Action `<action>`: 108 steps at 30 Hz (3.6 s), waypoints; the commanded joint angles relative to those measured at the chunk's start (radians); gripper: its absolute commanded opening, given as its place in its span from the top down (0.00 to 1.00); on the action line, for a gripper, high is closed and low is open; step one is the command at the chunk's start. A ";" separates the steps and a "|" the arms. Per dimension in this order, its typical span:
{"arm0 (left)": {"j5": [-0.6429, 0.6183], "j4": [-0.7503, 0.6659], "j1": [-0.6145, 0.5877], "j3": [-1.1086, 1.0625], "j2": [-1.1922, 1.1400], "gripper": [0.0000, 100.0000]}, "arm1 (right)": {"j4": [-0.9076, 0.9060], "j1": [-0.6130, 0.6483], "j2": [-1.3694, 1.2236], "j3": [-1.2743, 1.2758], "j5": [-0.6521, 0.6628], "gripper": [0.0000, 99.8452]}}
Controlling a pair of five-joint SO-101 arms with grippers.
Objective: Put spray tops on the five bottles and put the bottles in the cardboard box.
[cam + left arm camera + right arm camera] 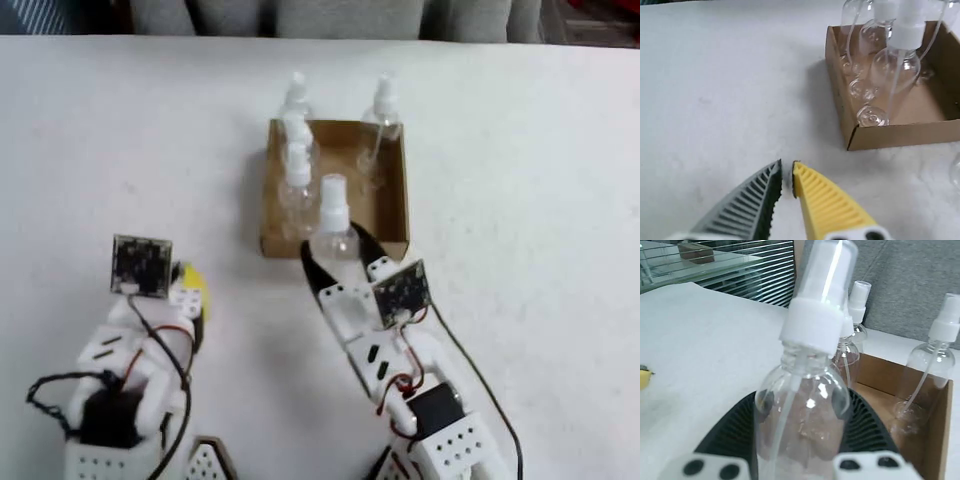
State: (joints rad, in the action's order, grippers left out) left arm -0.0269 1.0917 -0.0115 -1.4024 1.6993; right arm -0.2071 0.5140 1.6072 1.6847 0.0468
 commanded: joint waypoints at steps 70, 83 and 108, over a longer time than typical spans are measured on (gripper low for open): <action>0.002 -0.249 -0.039 -0.298 -0.001 0.94 | 0.599 -0.423 -0.748 -0.315 -0.126 0.98; 0.002 -0.249 -0.039 -0.298 -0.001 0.94 | 0.854 -0.406 -1.191 -0.569 -0.149 0.98; 0.002 -0.272 -0.039 -0.298 -0.001 0.94 | 1.118 -0.395 -1.860 -0.965 -0.146 0.98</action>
State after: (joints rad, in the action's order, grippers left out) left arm -0.0269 0.8447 -0.0468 -1.7031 1.6886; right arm 0.8792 0.1166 -0.2524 0.7733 -0.0959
